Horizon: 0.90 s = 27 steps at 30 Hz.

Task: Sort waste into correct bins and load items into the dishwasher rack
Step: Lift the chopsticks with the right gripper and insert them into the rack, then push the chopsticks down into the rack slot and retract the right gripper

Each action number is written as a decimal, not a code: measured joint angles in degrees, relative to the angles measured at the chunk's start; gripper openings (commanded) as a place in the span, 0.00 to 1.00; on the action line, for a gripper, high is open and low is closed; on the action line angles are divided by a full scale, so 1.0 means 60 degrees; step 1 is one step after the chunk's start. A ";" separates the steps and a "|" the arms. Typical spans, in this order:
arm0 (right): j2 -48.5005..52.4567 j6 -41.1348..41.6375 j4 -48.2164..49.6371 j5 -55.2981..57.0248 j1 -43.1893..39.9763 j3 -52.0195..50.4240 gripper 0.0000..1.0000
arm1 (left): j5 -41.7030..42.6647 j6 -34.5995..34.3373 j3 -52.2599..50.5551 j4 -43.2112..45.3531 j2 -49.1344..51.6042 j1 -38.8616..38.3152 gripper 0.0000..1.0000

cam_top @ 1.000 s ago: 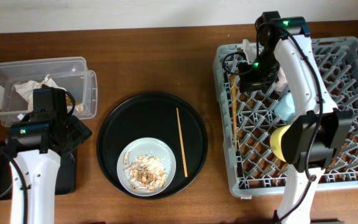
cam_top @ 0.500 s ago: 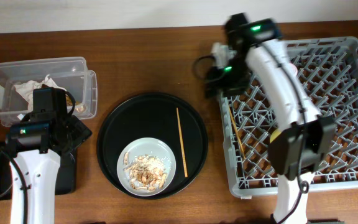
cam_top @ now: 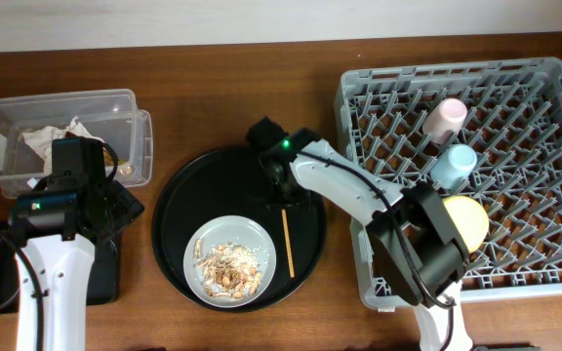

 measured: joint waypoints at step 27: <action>-0.1155 0.0113 -0.2998 0.0211 -0.1297 0.2193 0.04 | 0.0000 0.0000 0.0000 0.0000 0.0000 0.0000 0.99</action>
